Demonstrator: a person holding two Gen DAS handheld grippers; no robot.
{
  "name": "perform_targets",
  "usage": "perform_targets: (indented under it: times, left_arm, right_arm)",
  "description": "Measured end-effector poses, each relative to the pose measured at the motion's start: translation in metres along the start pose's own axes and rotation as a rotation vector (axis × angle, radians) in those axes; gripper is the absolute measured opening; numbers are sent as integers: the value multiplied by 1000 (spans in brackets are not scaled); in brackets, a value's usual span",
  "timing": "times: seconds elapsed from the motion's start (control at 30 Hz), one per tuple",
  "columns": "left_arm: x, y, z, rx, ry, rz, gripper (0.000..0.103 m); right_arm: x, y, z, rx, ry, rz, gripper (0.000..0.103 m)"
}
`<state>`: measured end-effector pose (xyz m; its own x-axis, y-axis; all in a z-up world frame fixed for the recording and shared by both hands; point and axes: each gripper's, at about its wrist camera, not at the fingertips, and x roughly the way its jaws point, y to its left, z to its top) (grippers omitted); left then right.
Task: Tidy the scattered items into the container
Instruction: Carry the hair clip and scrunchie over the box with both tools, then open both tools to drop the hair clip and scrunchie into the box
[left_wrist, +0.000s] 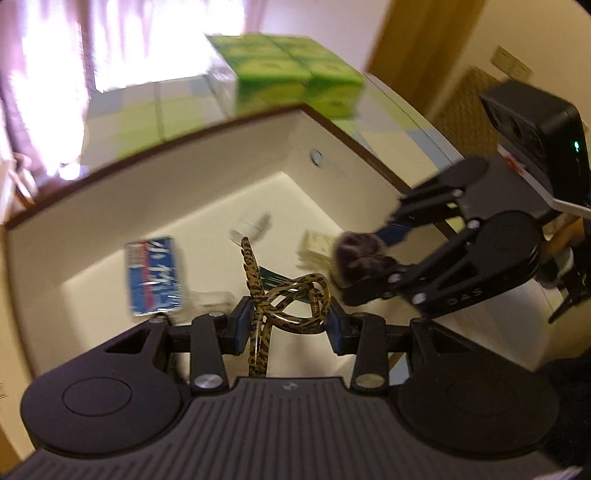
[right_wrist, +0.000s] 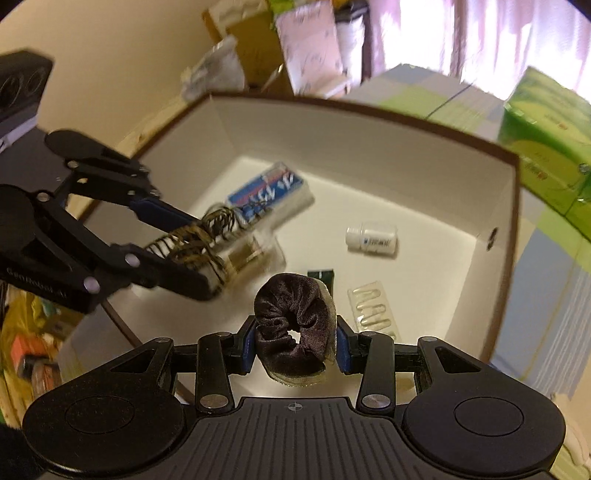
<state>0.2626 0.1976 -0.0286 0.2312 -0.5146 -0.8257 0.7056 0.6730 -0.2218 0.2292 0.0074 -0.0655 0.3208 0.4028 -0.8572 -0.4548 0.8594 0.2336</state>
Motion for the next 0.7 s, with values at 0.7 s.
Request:
perform_targets:
  times: [0.7]
  left_arm:
    - [40,17,0,0,172,-52,42]
  right_arm:
    - [28,-1,5,3,147,-27,44]
